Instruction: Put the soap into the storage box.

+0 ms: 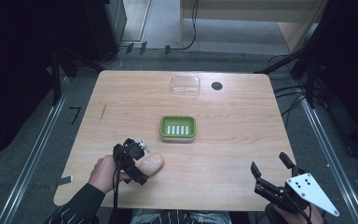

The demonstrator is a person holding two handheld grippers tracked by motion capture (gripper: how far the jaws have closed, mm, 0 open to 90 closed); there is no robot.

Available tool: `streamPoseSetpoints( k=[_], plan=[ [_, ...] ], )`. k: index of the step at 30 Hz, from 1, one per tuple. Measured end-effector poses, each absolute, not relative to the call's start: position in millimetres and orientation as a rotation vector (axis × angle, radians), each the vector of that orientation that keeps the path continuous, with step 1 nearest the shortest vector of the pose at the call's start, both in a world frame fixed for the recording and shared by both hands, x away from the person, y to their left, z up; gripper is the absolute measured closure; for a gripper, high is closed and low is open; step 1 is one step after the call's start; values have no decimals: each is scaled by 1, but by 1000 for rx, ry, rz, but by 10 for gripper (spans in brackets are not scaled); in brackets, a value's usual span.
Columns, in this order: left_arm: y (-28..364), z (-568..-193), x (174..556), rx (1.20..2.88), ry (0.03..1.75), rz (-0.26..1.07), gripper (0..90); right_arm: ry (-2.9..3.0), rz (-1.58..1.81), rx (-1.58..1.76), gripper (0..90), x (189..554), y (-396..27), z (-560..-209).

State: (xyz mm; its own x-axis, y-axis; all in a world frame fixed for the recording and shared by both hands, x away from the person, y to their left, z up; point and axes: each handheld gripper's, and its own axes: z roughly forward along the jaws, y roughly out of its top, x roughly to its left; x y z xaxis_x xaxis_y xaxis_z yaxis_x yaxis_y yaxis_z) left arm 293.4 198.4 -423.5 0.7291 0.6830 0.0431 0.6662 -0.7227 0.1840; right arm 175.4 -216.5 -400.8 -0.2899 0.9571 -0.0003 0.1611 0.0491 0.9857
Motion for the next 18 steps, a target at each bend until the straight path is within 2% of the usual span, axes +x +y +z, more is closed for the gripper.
streamPoseSetpoints(
  k=[18],
  plan=[
    [187,-430,305,2770,1117,144,0,1566,1322,1145,132,173,-216,-400]
  ],
)
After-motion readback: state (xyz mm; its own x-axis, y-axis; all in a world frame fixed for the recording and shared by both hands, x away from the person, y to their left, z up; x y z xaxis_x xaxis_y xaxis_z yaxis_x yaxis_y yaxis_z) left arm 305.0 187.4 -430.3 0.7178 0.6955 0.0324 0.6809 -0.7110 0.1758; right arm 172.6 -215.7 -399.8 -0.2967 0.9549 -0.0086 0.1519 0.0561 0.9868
